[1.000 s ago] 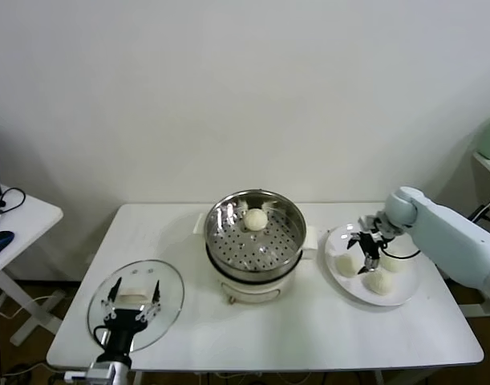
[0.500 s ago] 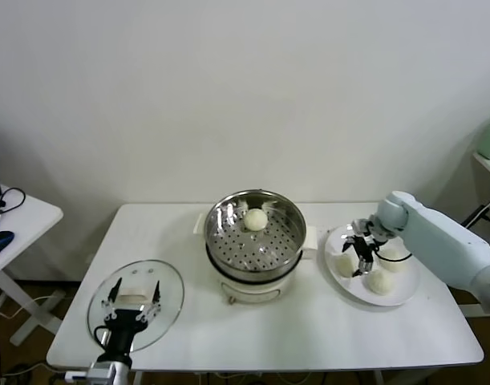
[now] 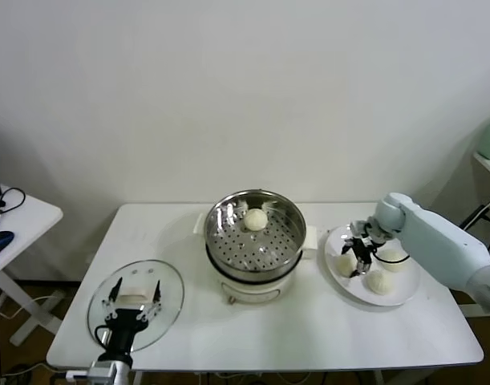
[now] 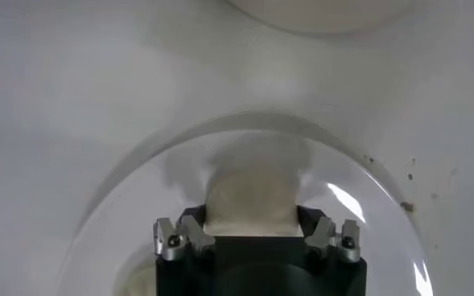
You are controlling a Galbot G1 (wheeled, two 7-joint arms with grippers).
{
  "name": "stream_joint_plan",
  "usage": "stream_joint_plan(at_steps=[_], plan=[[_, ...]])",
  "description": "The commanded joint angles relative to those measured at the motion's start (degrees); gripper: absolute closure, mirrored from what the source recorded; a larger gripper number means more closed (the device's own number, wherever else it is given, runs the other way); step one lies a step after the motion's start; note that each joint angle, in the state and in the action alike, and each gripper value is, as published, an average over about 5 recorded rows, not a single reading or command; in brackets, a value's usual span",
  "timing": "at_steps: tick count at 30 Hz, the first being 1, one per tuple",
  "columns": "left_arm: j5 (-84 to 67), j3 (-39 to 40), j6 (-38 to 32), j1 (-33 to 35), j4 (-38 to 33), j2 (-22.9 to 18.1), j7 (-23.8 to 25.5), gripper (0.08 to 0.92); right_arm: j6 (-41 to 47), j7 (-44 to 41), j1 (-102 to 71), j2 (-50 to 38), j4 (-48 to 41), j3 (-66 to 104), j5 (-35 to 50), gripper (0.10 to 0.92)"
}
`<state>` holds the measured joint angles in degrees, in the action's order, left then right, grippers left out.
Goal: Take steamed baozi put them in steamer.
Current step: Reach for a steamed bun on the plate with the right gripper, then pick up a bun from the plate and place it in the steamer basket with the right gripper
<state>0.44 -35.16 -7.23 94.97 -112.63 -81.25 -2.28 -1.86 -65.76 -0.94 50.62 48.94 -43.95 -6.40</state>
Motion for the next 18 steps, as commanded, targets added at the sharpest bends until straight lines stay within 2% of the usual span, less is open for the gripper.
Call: stream_joint_plan(at_steps=[1, 11, 18], plan=[[0.0, 0.0, 0.0, 0.0, 0.0, 0.0, 0.0, 0.177, 0.0, 0.1, -0.1, 0.1, -0.1, 0.1, -0.1, 0.305], [-0.1, -0.2, 0.0, 0.1, -0.2, -0.1, 0.0, 0.177, 1.7, 0.6, 3.7, -1.6, 2.2, -2.3, 6.5, 0.335], [-0.1, 0.1, 0.0, 0.1, -0.7, -0.1, 0.0, 0.177, 4.2, 0.3, 15.2, -3.1, 4.3, -8.9, 16.6, 0.338]])
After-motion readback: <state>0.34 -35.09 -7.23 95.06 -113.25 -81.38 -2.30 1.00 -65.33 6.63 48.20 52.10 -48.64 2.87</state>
